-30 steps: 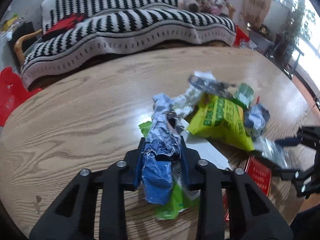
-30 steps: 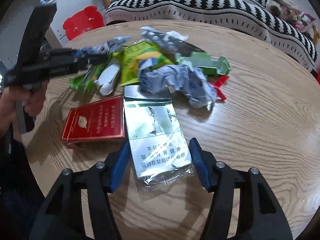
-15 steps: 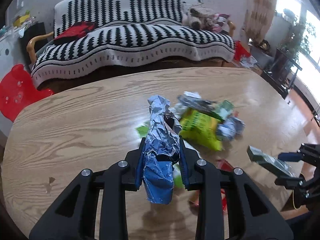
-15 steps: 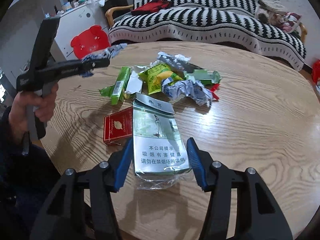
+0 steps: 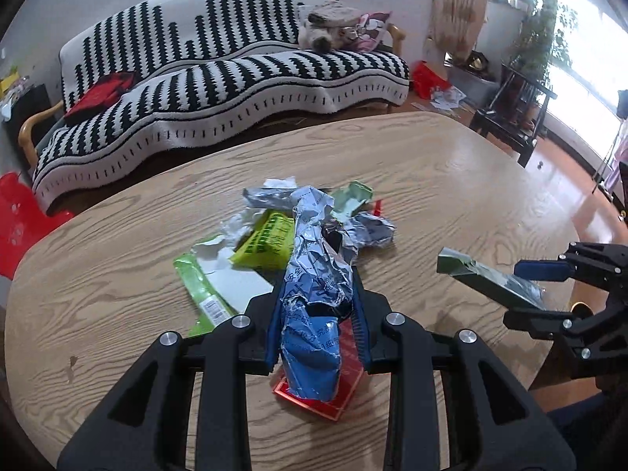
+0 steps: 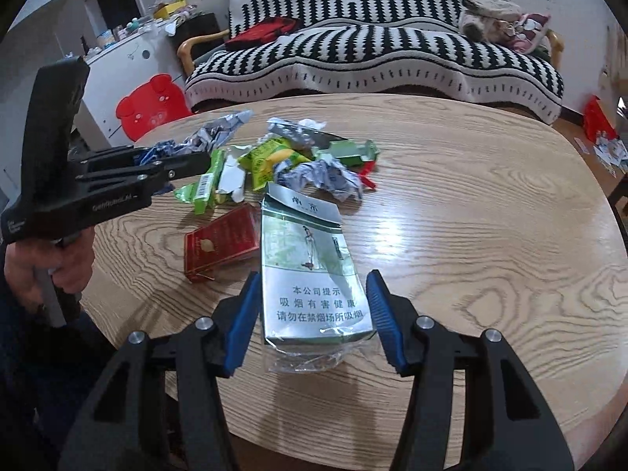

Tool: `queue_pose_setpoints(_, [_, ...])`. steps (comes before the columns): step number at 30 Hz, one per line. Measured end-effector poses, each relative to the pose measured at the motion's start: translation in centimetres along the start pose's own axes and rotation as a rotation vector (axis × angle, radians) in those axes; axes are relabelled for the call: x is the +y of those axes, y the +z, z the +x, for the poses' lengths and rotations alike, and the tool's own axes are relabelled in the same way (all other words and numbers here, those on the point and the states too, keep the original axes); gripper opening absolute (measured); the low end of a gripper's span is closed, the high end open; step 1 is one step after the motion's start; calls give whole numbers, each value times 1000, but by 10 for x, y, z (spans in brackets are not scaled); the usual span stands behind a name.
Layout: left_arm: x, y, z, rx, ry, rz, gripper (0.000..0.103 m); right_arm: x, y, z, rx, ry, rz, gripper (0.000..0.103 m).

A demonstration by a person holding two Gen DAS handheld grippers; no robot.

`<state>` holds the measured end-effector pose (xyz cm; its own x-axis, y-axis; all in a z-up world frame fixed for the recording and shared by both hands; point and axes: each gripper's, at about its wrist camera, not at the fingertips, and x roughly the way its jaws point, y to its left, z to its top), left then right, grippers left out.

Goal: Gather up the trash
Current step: 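Lift the foil wrapper and cigarette pack and carry them over the bin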

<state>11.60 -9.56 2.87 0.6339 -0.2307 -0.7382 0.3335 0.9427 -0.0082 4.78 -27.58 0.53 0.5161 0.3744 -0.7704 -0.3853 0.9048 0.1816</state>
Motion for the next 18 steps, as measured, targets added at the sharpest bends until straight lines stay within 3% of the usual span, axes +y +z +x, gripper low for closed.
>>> queue_pose_setpoints(9, [-23,4,6,13,-28,24,29,-22,-10,-13,-5,-66,40,54])
queue_pose_setpoints(17, [-78,11,5,4,-108,107,29,-55,-36,-13,47,-152,79,53])
queue_pose_setpoints(18, [-85,11,5,5,-116,120,29,-59,-41,-8,72,-152,81,30])
